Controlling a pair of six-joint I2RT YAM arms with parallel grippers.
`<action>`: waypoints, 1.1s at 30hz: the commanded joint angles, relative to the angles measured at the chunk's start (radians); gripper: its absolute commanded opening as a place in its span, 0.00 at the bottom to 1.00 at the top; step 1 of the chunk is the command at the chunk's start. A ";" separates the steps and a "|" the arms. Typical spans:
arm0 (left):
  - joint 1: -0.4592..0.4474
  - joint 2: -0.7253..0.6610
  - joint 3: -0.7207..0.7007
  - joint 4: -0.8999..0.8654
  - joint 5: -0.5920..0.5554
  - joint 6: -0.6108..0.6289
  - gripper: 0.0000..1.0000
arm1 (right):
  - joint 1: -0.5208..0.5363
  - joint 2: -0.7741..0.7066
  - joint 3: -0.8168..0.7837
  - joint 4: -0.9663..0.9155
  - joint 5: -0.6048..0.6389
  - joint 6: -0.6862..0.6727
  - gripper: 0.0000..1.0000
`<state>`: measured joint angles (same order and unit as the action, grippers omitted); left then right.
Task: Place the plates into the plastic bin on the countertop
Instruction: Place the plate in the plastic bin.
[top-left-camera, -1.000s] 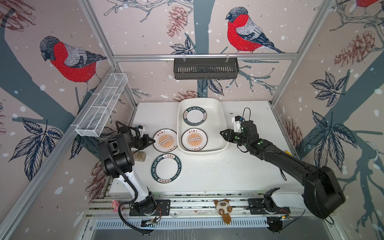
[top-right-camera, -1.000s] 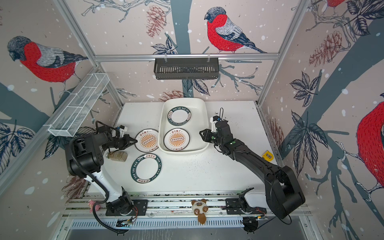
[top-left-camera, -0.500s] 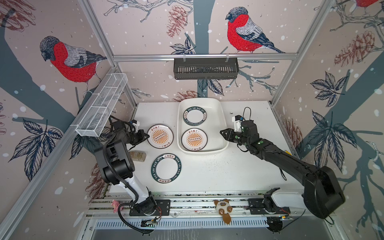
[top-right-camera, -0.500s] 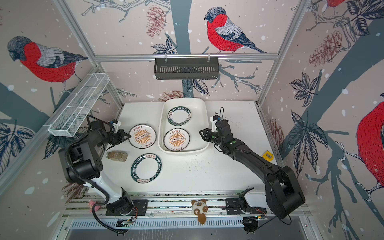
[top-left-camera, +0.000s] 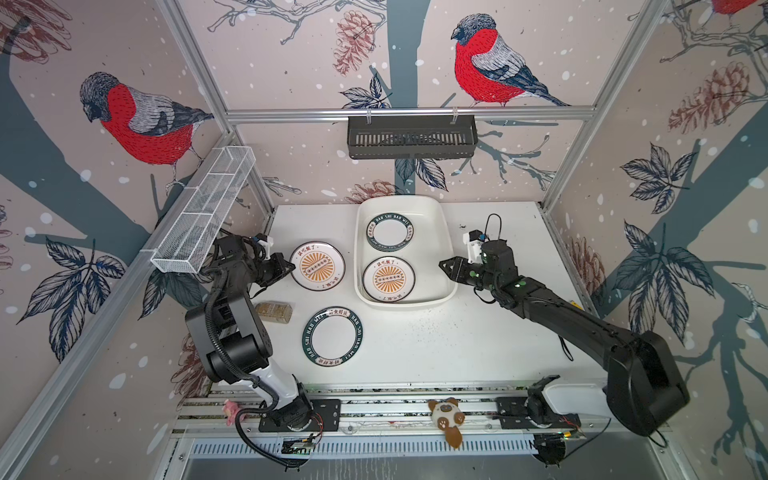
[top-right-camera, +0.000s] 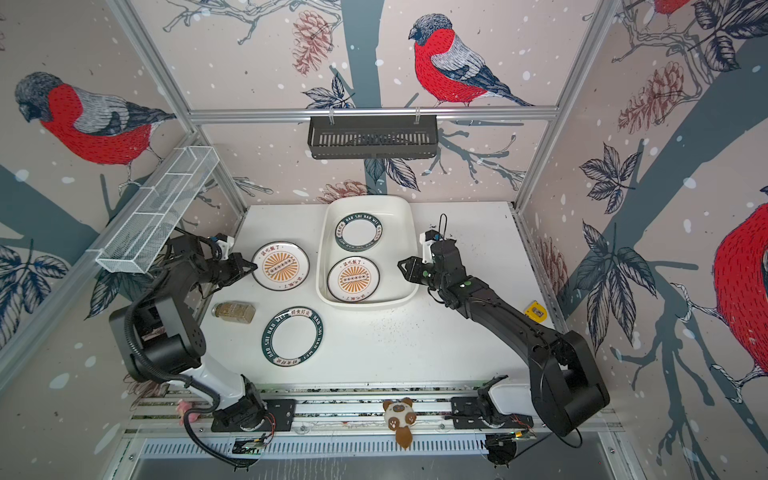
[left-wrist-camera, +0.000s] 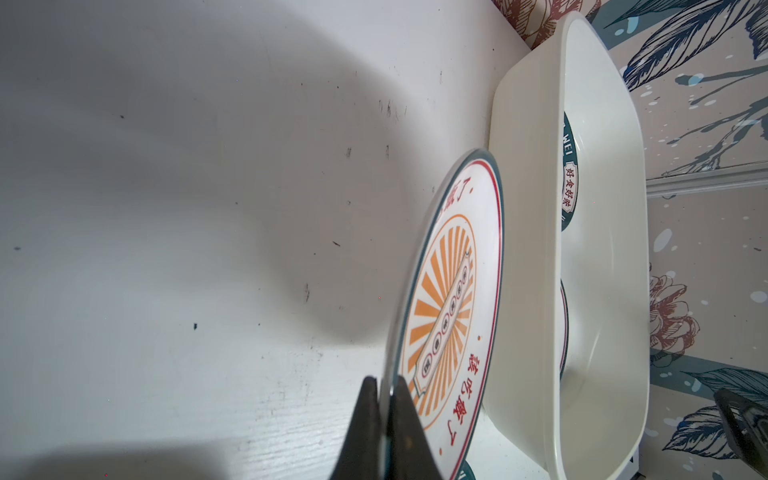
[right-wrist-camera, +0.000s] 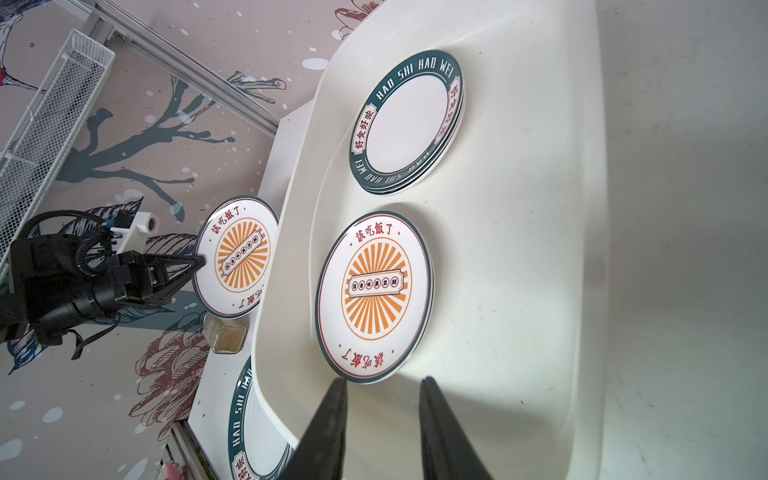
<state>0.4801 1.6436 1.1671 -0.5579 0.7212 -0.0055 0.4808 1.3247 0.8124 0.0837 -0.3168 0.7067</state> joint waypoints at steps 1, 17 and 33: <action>0.002 -0.054 0.035 0.096 0.001 -0.047 0.00 | 0.000 0.005 0.008 0.022 -0.017 -0.007 0.32; 0.002 -0.163 0.114 0.126 -0.041 -0.137 0.00 | -0.002 0.011 0.013 0.027 -0.028 -0.015 0.32; -0.013 -0.174 0.020 0.203 -0.081 -0.113 0.00 | -0.008 0.013 0.012 0.023 -0.033 -0.016 0.32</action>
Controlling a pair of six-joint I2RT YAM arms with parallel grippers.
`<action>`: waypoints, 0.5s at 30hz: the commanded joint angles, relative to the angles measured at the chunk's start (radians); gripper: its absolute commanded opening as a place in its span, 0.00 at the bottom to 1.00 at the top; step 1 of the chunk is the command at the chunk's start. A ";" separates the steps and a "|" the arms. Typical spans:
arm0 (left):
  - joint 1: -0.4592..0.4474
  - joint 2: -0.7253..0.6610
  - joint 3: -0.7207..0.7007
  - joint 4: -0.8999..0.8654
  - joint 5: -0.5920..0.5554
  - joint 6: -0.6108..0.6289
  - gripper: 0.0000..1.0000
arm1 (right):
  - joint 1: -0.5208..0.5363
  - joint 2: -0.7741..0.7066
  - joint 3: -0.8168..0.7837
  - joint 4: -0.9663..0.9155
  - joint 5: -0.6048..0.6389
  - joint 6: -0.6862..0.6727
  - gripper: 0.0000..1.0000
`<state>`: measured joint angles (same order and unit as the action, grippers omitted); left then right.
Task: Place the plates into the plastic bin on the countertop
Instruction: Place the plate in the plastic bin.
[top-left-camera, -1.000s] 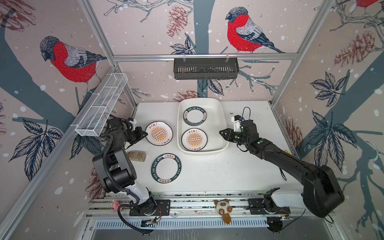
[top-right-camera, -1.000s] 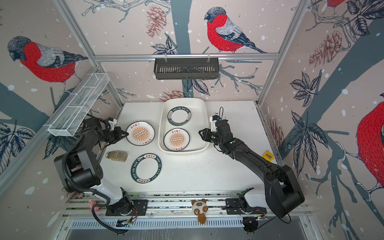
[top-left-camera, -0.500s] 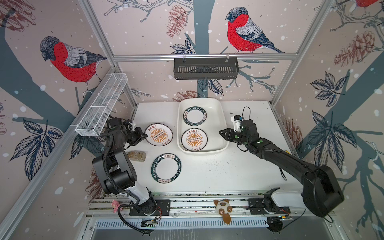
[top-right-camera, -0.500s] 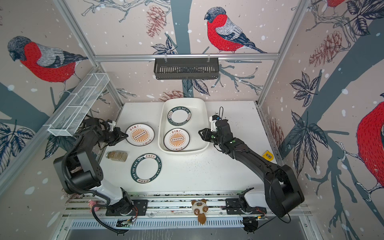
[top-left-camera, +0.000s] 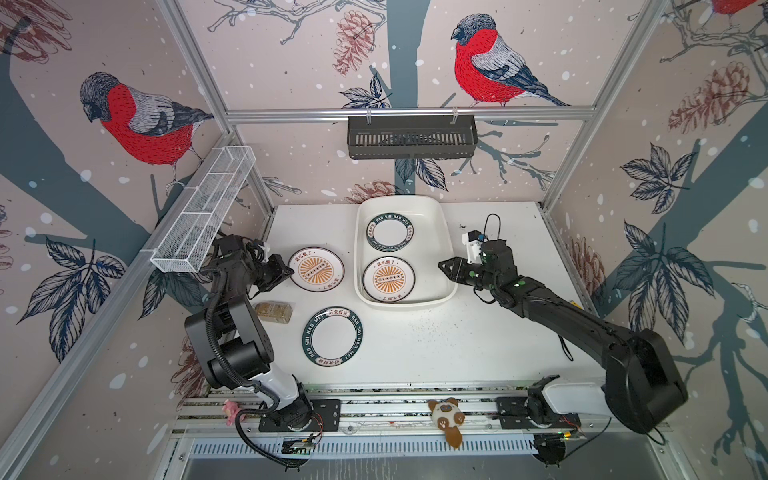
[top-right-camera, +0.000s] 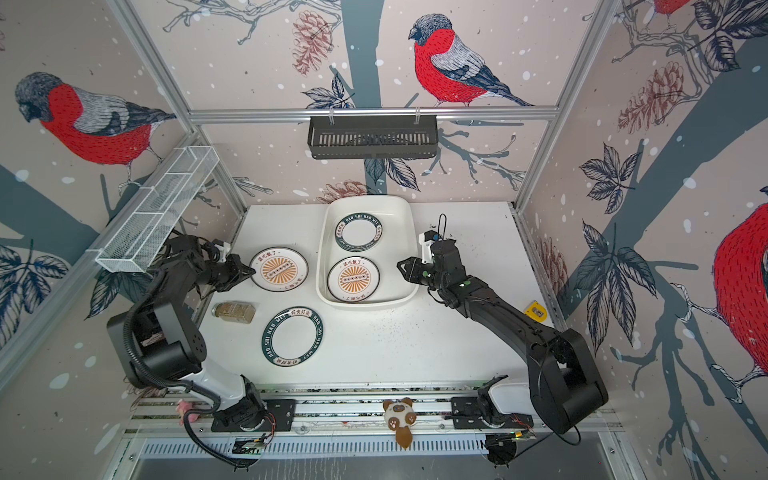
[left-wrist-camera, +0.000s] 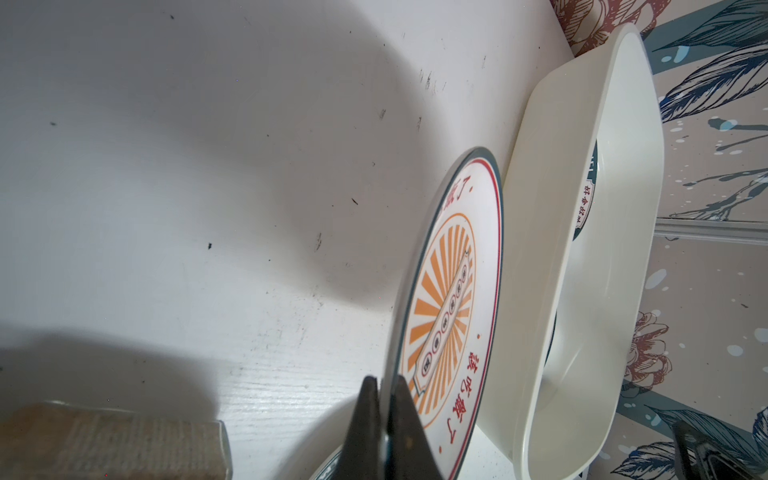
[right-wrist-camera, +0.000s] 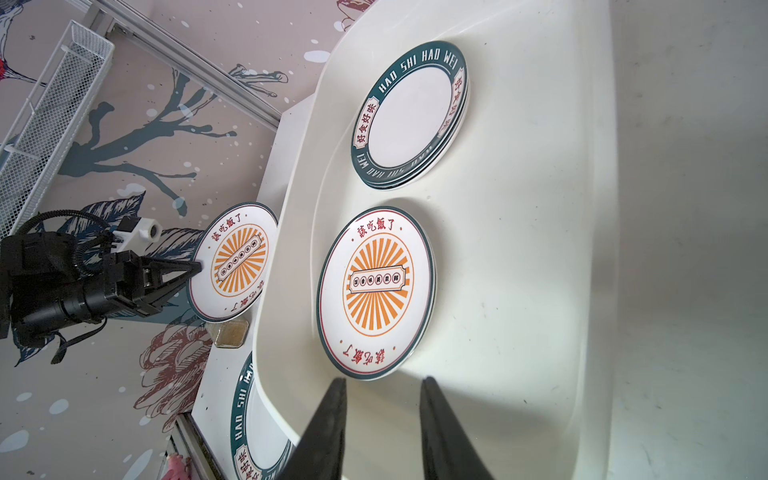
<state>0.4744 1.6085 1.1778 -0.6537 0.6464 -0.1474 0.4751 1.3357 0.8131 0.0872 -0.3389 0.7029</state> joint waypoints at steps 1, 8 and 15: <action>-0.012 -0.144 -0.005 0.304 -0.013 0.033 0.00 | -0.003 0.002 0.015 0.019 -0.011 -0.012 0.32; -0.029 -0.137 -0.040 0.303 -0.036 0.059 0.00 | -0.001 0.015 0.026 0.026 -0.019 -0.004 0.32; -0.031 -0.113 -0.027 0.295 -0.031 0.058 0.00 | -0.001 0.011 0.026 0.023 -0.018 -0.003 0.32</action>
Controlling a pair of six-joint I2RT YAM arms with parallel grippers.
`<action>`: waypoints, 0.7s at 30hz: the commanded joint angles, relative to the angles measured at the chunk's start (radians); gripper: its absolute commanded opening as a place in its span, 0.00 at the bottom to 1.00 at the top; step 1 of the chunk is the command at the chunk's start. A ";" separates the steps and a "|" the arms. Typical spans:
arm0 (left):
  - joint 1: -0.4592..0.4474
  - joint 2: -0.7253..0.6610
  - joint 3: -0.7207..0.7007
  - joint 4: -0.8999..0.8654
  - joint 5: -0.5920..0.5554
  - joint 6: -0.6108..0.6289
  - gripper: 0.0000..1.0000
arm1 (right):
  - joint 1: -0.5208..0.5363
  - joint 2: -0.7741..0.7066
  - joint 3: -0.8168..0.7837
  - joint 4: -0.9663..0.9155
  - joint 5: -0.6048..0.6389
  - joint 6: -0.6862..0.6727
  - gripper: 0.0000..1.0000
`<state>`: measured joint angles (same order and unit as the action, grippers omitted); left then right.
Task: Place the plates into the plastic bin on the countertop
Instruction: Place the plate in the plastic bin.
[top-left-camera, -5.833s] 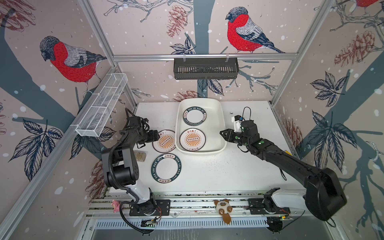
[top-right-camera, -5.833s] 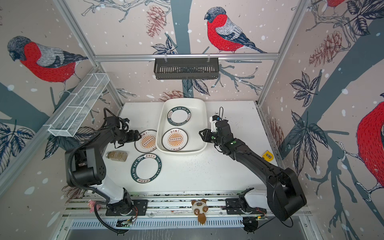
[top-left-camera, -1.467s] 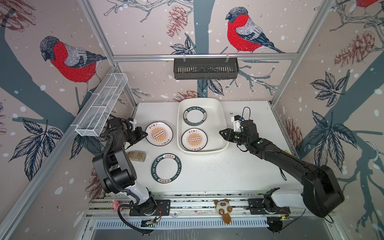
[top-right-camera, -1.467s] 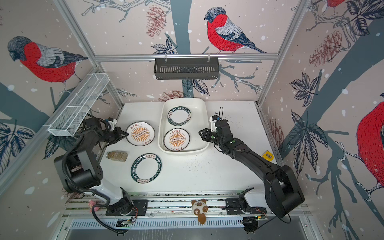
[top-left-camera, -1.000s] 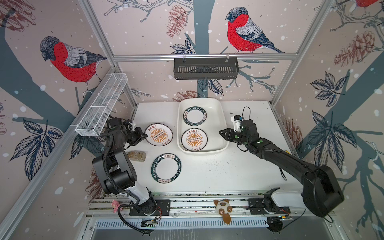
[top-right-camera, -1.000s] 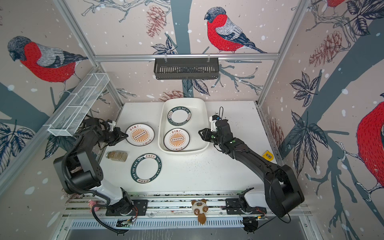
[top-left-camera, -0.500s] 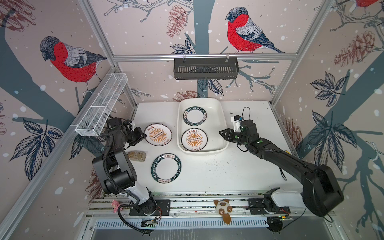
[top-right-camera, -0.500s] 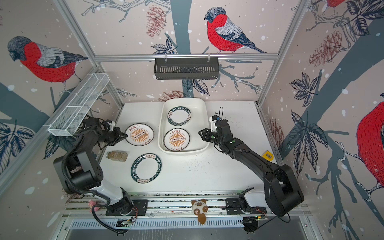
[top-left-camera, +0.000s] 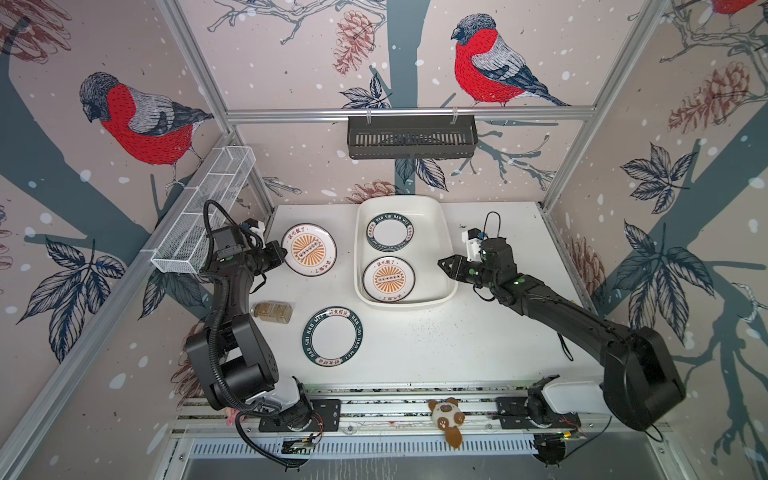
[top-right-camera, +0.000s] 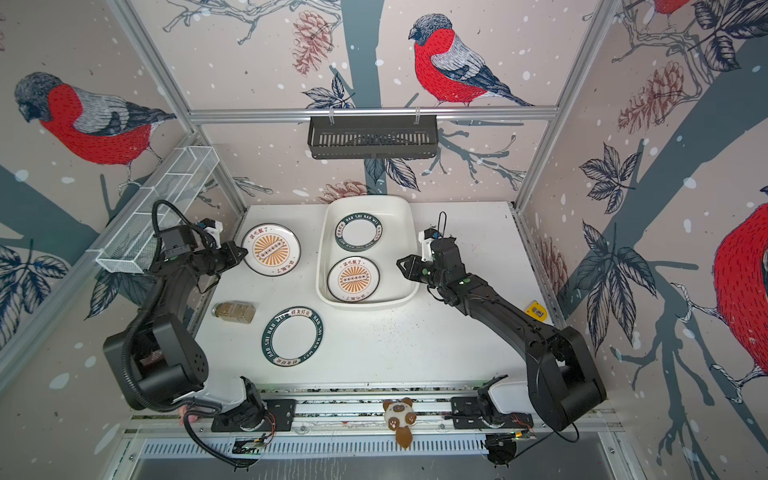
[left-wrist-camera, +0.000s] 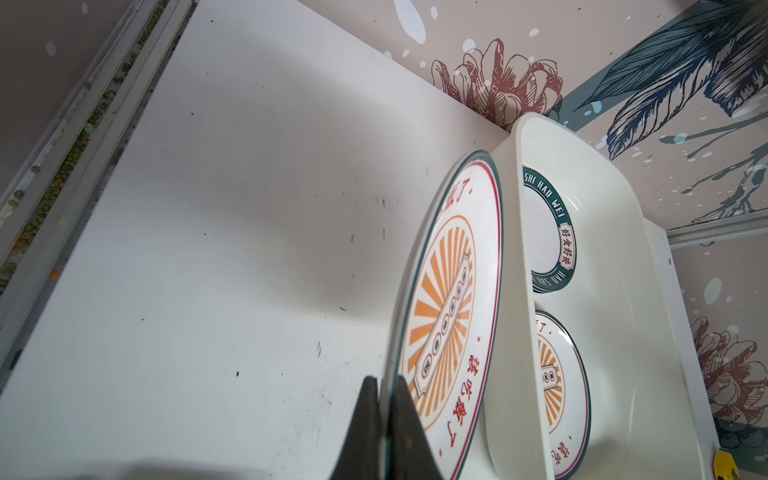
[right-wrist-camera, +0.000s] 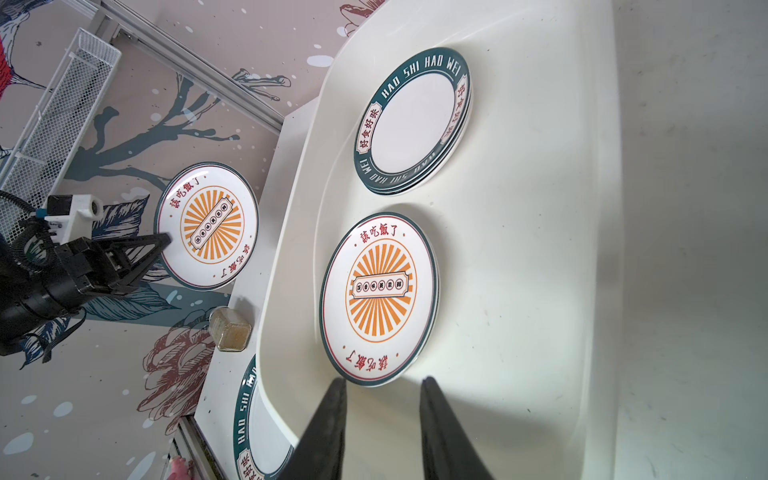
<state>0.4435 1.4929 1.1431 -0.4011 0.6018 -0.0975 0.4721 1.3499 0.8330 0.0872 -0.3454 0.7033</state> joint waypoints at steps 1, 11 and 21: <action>-0.006 0.001 0.007 0.047 0.011 0.010 0.00 | 0.002 -0.003 0.008 0.021 -0.010 -0.004 0.32; -0.077 -0.001 0.025 0.044 -0.050 0.024 0.00 | -0.005 0.002 0.023 0.001 -0.015 -0.019 0.32; -0.106 0.000 0.084 0.023 -0.037 0.031 0.00 | -0.005 0.015 0.042 0.015 -0.032 -0.013 0.32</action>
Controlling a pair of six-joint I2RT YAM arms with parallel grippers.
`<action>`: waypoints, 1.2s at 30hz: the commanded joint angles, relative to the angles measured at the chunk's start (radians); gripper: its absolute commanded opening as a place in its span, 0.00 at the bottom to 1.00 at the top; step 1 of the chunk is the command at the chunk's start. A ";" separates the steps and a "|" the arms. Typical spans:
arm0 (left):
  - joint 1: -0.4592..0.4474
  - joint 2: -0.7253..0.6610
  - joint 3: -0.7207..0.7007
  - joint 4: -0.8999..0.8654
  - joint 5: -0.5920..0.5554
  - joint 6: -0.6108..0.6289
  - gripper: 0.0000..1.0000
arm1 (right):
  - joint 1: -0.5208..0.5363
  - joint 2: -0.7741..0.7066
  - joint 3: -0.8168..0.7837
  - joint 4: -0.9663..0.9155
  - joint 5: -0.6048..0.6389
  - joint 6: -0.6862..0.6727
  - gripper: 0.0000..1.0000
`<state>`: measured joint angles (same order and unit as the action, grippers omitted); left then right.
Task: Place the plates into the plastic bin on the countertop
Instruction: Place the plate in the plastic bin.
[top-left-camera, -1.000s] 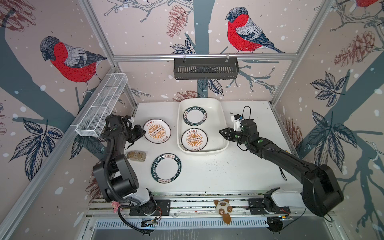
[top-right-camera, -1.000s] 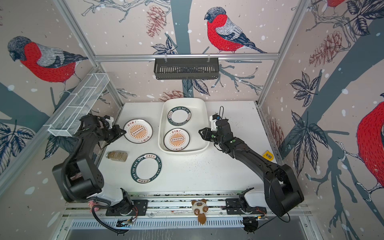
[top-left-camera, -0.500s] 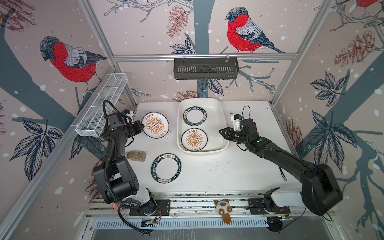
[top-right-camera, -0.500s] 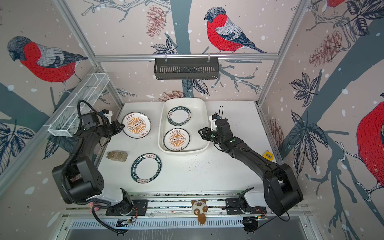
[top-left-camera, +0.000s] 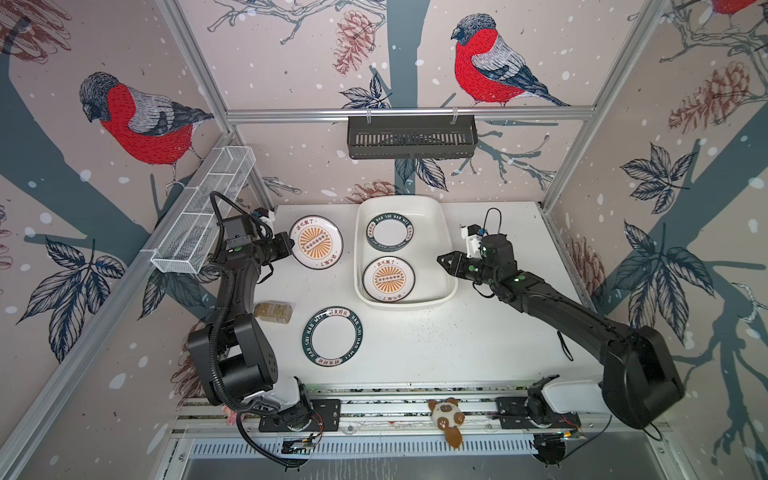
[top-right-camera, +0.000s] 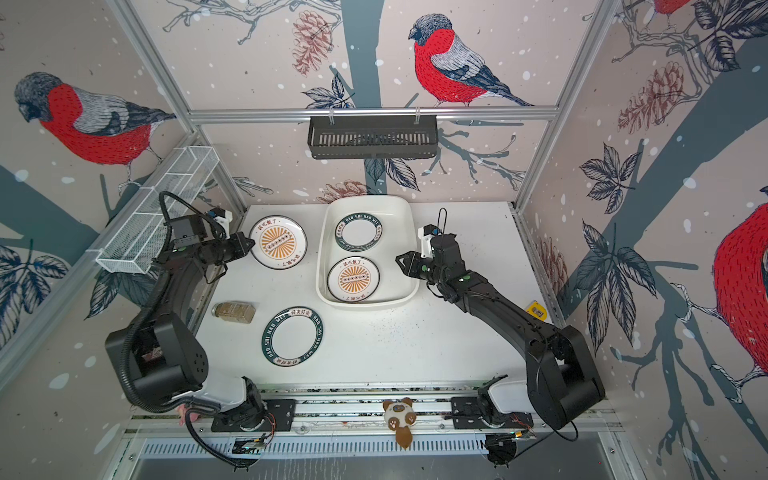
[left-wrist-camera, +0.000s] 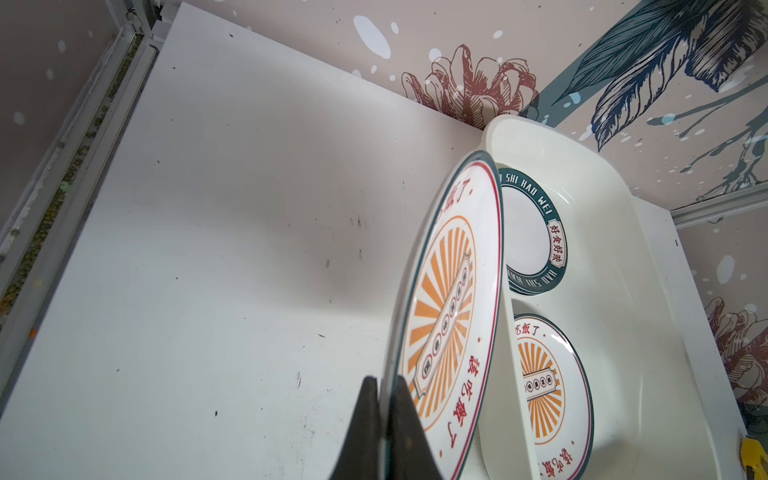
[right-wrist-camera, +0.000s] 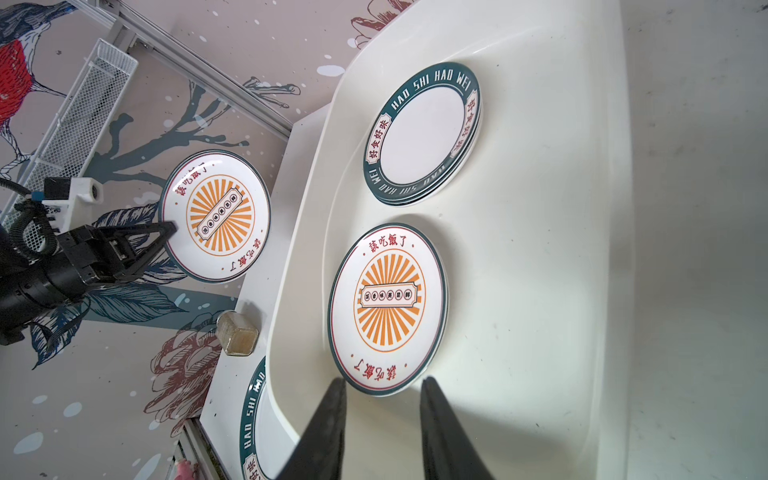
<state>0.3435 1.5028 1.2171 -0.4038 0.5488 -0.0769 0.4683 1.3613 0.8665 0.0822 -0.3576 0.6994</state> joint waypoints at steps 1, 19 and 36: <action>-0.009 -0.014 0.011 0.028 0.025 0.010 0.00 | -0.002 0.005 0.010 0.024 -0.024 -0.010 0.32; -0.022 -0.063 0.210 -0.030 0.166 -0.034 0.00 | -0.002 0.051 0.048 0.205 -0.192 -0.014 0.43; -0.155 -0.082 0.208 -0.017 0.389 -0.069 0.00 | 0.022 0.135 0.132 0.476 -0.472 0.029 0.53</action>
<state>0.2111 1.4281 1.4296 -0.4541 0.8795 -0.1490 0.4789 1.4841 0.9707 0.5018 -0.7692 0.7326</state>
